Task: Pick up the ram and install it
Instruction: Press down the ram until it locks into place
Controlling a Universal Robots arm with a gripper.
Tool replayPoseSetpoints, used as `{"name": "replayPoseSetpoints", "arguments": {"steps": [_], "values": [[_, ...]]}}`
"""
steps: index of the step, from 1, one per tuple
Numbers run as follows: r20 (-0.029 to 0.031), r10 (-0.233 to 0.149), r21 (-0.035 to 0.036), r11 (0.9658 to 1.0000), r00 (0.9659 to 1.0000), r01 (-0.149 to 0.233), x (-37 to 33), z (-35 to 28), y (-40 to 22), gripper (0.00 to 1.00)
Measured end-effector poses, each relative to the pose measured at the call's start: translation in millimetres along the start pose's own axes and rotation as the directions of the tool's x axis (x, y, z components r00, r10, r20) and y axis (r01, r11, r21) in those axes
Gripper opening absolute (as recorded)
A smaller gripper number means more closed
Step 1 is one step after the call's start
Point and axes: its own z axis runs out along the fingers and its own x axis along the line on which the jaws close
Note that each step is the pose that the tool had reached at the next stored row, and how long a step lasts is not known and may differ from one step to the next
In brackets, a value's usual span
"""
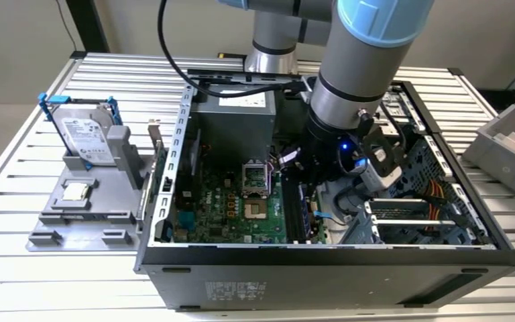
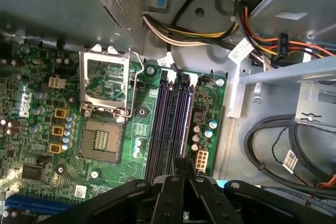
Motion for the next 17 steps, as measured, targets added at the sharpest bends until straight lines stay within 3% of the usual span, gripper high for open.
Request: {"name": "replayPoseSetpoints", "arguments": {"steps": [8, 10, 14, 17], "values": [[-0.0004, -0.022, -0.0012, 0.9997, 0.9997, 0.022, 0.5, 0.0, 0.2, 0.00], [0.0000, -0.030, -0.0055, 0.9995, 0.9995, 0.030, 0.5, -0.1, 0.2, 0.00], [0.0028, -0.042, -0.0225, 0.9989, 0.9991, 0.042, 0.5, -0.1, 0.2, 0.00], [0.0027, -0.049, -0.0229, 0.9985, 0.9988, 0.049, 0.4, 0.0, 0.3, 0.00]]}}
